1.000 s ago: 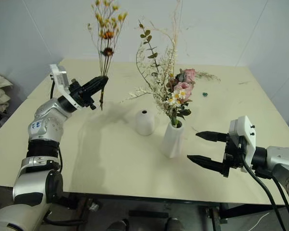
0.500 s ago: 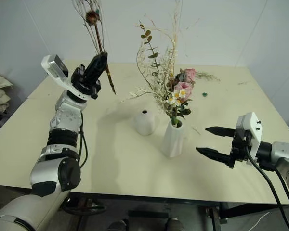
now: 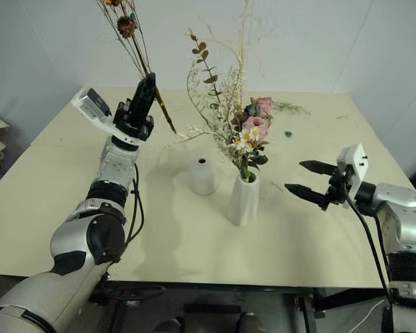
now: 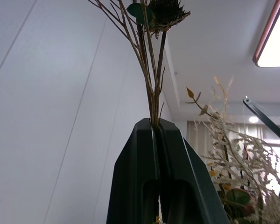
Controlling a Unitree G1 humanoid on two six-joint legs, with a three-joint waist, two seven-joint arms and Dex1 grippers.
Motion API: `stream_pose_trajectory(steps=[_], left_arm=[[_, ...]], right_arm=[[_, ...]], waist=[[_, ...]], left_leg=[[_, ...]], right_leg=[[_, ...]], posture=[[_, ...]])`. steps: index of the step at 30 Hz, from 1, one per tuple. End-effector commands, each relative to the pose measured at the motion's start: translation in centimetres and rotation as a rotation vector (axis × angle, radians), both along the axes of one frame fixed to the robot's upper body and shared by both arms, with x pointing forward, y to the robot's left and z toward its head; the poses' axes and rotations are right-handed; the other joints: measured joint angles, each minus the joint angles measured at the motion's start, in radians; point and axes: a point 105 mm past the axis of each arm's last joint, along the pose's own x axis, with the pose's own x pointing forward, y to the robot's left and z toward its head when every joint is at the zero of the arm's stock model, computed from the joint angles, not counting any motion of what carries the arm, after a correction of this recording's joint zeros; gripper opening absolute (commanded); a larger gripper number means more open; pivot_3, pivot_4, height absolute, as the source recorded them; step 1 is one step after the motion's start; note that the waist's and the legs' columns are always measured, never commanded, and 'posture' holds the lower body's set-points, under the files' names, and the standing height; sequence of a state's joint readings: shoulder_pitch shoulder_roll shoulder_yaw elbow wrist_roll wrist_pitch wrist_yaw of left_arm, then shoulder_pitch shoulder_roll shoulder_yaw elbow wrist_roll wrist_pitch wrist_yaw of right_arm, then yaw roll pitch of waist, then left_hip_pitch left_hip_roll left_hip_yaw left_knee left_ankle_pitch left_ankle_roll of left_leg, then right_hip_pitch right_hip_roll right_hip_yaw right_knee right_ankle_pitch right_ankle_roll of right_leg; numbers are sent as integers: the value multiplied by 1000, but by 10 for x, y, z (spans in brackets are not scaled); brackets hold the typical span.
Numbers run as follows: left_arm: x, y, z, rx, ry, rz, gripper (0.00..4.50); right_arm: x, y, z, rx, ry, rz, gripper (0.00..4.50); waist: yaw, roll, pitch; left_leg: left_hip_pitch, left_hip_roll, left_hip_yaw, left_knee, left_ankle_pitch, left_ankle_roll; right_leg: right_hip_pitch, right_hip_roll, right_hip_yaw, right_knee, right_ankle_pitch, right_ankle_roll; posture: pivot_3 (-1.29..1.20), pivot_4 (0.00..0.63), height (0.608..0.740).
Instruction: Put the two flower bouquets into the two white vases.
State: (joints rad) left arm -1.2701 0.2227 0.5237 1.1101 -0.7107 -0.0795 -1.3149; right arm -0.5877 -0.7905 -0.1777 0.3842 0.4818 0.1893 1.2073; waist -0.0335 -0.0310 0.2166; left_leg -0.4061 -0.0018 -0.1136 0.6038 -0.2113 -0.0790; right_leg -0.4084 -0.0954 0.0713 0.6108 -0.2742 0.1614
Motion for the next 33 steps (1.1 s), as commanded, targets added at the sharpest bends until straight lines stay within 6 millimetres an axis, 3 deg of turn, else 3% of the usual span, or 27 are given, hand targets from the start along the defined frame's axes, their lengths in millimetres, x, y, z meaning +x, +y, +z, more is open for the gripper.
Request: stream_pose_trajectory(steps=[1,7,15,22,27,33], left_arm=[[-3,-3,12,-6,-43,0,29],[-3,-11,12,-3,-35,-36,29],[-3,-25,14,58,-13,-99,29],[1,-36,7,165,31,-100,29],[1,-58,-1,281,41,-120,29],[4,-65,-10,314,57,-96,29]], right_arm=[[9,1,1,-61,-43,17,4500],[20,8,-8,-161,-56,79,4500],[21,6,-3,-127,-70,99,4500],[17,0,-1,-103,-81,84,4500],[9,-1,3,-72,-102,97,4500],[-1,0,7,-49,-116,128,4500]], waist=[[1,0,0],[3,0,0],[2,0,0],[-1,0,0],[2,0,0],[1,0,0]], left_leg=[[0,0,0,0,0,0],[0,0,0,0,0,0],[0,0,0,0,0,-1],[0,0,0,0,0,-1],[0,0,0,0,0,-1],[0,0,0,0,0,-1]], right_leg=[[0,0,0,0,0,0],[0,0,0,0,0,1],[0,0,0,0,0,1],[0,0,0,0,0,1],[0,0,0,0,0,1],[0,0,0,0,-1,1]], posture=[[0,150,740],[0,150,740],[0,150,740],[0,150,740],[0,150,740],[0,150,740]])
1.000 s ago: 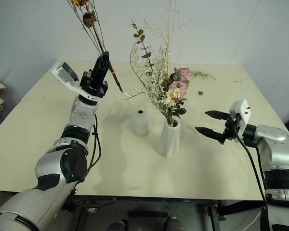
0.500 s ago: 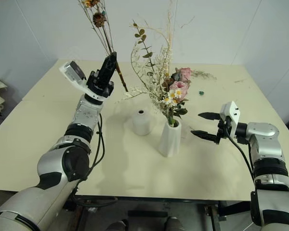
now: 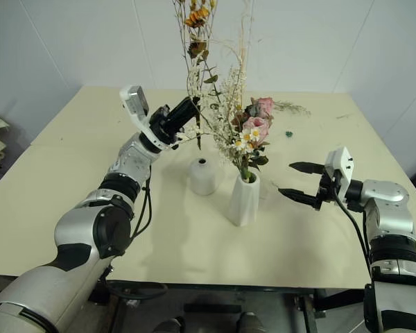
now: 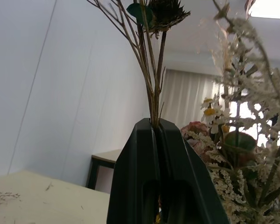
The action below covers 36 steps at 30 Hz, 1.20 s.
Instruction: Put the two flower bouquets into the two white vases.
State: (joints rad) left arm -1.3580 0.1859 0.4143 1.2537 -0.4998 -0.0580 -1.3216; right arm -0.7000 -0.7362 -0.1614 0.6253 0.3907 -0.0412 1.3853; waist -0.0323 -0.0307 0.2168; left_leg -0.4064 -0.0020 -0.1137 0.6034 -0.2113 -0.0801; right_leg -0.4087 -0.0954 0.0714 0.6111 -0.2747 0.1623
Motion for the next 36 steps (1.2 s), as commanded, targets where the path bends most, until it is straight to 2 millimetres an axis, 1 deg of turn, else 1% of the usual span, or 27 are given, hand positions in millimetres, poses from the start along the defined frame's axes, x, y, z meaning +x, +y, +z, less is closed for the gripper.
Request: stream_pose_trajectory(steps=[1,7,13,24,30,36], left_arm=[[-1,-5,7,14,-35,9,29],[3,-7,1,36,-17,45,29],[16,-2,-7,65,14,199,29],[24,-5,-27,153,45,276,29],[27,-3,-30,148,56,313,29],[26,-5,-26,101,67,292,29]], right_arm=[[-9,-5,16,13,-49,10,4500],[-11,-6,12,14,-40,-5,4500],[-15,-3,8,27,-41,-21,4500],[-16,-3,8,31,-40,-41,4500],[-16,-3,9,33,-43,-48,4500],[-17,-3,9,37,-39,-46,4500]], waist=[[0,0,0],[0,0,0],[3,0,0],[3,0,0],[3,0,0],[4,0,0]], left_leg=[[0,0,0,0,0,0],[0,0,0,0,0,0],[0,0,0,0,0,0],[0,0,0,1,0,0],[0,0,0,1,0,0],[0,0,0,1,0,0]], right_leg=[[0,0,0,0,0,0],[0,0,0,0,0,0],[0,0,0,0,0,0],[0,0,0,0,0,0],[0,0,0,0,0,0],[0,0,0,1,0,0]], posture=[[0,150,740],[0,150,740],[0,150,740],[0,150,740],[0,150,740],[0,150,740]])
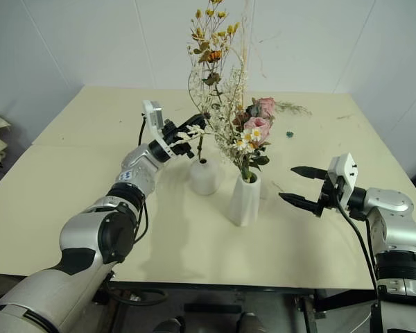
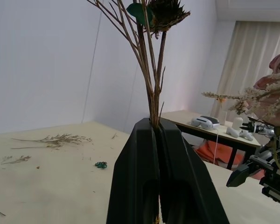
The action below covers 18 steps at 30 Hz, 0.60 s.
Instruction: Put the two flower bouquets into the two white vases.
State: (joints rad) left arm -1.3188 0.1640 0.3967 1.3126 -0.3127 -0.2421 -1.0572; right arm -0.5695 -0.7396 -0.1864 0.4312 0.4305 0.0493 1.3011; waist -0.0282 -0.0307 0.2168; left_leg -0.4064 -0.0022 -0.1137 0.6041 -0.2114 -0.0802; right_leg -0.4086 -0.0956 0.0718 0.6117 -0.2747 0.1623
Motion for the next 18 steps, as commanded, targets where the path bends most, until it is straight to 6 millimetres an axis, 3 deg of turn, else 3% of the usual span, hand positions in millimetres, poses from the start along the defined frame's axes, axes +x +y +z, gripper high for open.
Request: stream_pose_trajectory(steps=[1,18], left_arm=[[-2,-2,9,-62,-18,-17,29],[5,3,-5,-50,29,52,29]], right_arm=[[-4,-5,15,18,-54,-11,4500],[-7,-6,14,25,-53,-24,4500]], waist=[[0,0,0],[-1,0,0]], left_leg=[[0,0,0,0,0,0],[0,0,0,1,0,0]], right_leg=[[0,0,0,0,0,0],[0,0,0,1,0,0]], posture=[[0,150,740],[0,150,740]])
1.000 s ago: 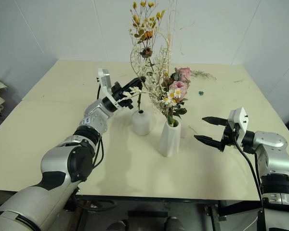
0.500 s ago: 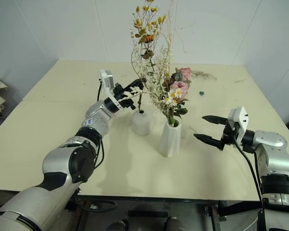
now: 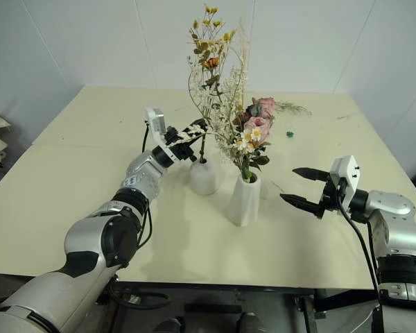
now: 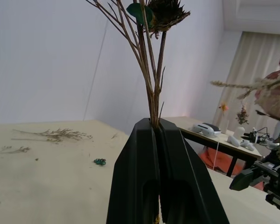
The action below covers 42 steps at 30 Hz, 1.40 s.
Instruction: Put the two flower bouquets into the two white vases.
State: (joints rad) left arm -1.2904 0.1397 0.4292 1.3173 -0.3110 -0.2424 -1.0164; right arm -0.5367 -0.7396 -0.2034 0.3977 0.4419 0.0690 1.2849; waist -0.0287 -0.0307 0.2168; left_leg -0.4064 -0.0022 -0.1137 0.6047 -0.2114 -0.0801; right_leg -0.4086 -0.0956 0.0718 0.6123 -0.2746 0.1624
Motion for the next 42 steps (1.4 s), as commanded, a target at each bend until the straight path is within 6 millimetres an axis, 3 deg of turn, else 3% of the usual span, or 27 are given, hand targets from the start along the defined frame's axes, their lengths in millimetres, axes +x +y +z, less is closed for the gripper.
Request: stream_pose_trajectory(steps=[1,16,33,42], left_arm=[[1,3,7,-3,-26,25,29],[-3,-3,-15,122,-21,-5,29],[-3,0,-23,154,-12,-4,29],[-4,-1,-28,168,-3,-12,29]], right_arm=[[-3,-3,16,10,-61,-7,4500],[-5,6,19,55,-34,55,4500],[-9,16,63,184,-123,142,4500],[-10,13,64,152,-108,154,4500]], waist=[[0,0,0],[0,0,0],[-1,0,0],[0,0,0]], left_leg=[[0,0,0,0,0,0],[0,0,0,0,0,0],[0,0,0,1,0,0],[0,0,0,1,0,0]], right_leg=[[0,0,0,0,0,0],[0,0,0,1,0,0],[0,0,0,2,0,0],[0,0,0,2,0,0]], posture=[[0,150,740],[0,150,740],[0,150,740],[0,150,740]])
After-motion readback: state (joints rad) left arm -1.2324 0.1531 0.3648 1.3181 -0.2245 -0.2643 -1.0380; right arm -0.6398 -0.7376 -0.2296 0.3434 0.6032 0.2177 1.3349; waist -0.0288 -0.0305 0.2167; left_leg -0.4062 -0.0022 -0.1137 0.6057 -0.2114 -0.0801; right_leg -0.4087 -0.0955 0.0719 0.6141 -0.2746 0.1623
